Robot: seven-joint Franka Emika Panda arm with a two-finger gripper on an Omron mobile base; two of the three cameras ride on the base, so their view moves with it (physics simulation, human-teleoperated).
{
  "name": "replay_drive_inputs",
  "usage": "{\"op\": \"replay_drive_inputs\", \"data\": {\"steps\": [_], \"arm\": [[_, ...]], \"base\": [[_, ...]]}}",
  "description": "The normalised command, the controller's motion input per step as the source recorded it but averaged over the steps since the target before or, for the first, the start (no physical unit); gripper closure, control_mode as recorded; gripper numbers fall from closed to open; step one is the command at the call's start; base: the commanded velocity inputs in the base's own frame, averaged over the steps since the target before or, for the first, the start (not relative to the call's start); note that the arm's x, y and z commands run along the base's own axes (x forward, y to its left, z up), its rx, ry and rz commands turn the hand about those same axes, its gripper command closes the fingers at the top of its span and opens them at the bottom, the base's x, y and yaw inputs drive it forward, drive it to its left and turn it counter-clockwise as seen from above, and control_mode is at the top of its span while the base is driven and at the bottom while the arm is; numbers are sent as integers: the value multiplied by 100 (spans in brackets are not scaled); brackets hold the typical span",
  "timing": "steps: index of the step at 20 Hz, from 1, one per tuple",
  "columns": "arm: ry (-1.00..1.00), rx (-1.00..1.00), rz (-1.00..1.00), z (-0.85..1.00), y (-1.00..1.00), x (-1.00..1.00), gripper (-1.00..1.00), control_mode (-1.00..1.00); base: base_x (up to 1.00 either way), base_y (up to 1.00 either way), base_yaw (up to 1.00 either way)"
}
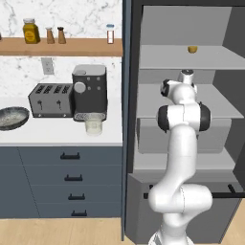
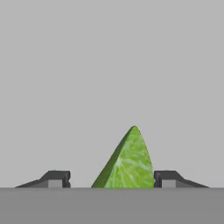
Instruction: Grab a lemon wedge from the fridge and one ice cube from the ice bowl, and put them in the glass of lemonade.
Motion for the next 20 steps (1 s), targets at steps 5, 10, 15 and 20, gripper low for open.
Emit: {"op": "replay_drive_inputs", "data": {"steps": [5,10,15,20], "arm": [[0,-7,1,-41,1,0,100,-100],[-3,0,0,-10,0,0,100,-100],[-16,0,0,-7,0,-29,100,-100],[-13,-7,0,-50,3,-33,100,-100]], "base": [[0,0,0],[0,0,0],[0,0,0],[0,0,0]]}}
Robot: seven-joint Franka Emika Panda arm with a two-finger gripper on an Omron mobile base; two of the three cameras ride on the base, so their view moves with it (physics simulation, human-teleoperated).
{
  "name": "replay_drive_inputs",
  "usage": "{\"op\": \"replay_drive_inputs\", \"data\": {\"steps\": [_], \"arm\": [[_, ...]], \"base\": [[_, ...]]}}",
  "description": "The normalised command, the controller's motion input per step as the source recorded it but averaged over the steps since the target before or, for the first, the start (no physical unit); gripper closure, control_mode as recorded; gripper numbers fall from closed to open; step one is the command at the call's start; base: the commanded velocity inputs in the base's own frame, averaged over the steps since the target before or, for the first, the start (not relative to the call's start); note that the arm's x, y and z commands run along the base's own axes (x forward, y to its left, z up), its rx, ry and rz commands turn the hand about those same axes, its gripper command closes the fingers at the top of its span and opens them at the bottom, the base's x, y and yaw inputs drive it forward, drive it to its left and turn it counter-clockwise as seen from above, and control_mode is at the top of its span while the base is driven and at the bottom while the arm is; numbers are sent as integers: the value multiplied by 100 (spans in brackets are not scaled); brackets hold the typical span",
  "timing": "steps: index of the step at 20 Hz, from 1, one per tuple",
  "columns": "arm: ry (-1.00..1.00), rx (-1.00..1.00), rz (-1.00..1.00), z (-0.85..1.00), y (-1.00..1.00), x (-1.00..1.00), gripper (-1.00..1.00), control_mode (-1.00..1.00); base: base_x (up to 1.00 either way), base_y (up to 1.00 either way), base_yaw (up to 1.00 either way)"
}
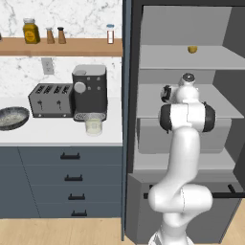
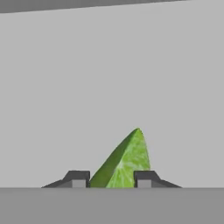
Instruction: Grab a lemon wedge from the fridge and one ice cube from the ice bowl, and put them in the glass of lemonade.
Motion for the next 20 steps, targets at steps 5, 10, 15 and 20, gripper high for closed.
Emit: {"op": "replay_drive_inputs", "data": {"steps": [5,10,15,20], "arm": [[-2,-14,0,-78,1,-4,100,-100],[-26,0,0,28,0,-56,100,-100],[-27,0,0,82,0,-92,100,-100],[-27,0,0,90,0,-100,100,-100]], "base": [[0,0,0],[0,0,0],[0,0,0],[0,0,0]]}}
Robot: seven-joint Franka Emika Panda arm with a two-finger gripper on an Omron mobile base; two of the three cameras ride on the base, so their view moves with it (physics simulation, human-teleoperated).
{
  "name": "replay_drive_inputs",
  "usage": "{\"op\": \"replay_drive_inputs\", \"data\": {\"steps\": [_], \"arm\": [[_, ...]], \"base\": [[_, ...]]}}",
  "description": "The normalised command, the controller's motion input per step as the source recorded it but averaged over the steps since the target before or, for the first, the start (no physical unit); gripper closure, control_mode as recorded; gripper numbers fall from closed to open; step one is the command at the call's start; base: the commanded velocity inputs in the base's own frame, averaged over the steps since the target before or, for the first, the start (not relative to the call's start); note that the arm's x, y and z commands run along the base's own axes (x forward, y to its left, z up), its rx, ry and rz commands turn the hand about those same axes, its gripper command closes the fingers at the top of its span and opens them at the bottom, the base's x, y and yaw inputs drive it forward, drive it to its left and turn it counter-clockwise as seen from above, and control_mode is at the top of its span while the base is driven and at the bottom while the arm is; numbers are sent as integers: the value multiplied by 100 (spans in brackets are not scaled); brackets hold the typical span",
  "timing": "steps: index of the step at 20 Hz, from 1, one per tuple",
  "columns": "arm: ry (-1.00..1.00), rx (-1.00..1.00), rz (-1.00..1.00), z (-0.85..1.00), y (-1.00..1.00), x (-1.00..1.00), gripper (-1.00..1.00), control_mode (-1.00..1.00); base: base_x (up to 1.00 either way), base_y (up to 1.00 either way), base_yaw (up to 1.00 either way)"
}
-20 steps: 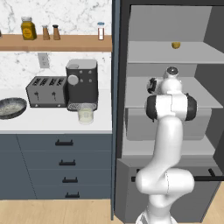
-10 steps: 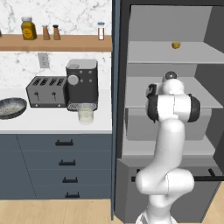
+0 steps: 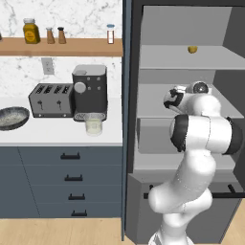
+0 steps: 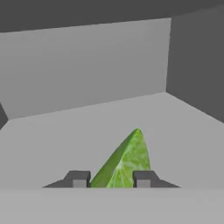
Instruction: Grab a lemon wedge from the fridge and one ice cube from the ice bowl, and put them in the glass of lemonade.
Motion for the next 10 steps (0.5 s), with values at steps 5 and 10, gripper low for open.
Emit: {"op": "replay_drive_inputs", "data": {"steps": [5,10], "arm": [[4,3,0,100,0,-100,100,-100],[22,1,2,93,9,-100,100,-100]], "base": [[0,0,0],[0,0,0]]}}
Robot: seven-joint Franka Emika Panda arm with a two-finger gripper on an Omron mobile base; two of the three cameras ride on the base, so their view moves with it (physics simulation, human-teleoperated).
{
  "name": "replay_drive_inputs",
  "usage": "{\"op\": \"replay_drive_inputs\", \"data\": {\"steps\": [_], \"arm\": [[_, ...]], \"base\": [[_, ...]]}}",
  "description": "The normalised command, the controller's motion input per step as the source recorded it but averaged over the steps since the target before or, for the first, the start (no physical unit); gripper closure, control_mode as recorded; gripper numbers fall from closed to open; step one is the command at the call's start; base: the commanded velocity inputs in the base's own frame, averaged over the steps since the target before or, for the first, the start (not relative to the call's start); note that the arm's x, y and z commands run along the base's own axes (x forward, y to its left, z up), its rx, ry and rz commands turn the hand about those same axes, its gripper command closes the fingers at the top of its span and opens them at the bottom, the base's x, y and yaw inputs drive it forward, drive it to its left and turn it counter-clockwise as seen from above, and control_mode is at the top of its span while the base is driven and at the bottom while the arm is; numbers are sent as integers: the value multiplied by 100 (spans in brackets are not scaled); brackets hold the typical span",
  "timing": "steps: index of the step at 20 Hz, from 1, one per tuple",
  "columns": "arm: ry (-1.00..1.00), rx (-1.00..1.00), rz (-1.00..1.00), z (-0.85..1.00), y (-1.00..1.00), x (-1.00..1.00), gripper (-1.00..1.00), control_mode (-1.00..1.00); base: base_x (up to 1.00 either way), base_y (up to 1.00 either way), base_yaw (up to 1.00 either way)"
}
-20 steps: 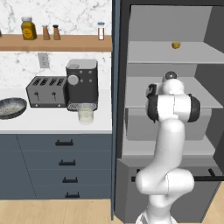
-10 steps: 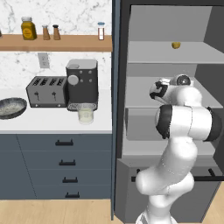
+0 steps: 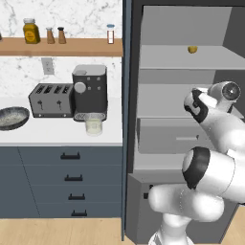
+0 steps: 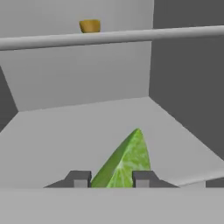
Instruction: Grab a lemon wedge from the fridge and one ice cube from the ice bowl, and put them in the glass of lemonade.
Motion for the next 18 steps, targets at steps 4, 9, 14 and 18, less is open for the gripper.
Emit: {"op": "replay_drive_inputs", "data": {"steps": [4,9,14,18], "arm": [[43,0,13,53,75,-93,100,-100],[45,0,14,17,100,-62,100,-100],[0,0,0,0,0,0,100,100],[0,0,0,0,0,0,100,100]], "base": [[0,0,0],[0,0,0],[-38,100,1],[-7,100,-1]]}}
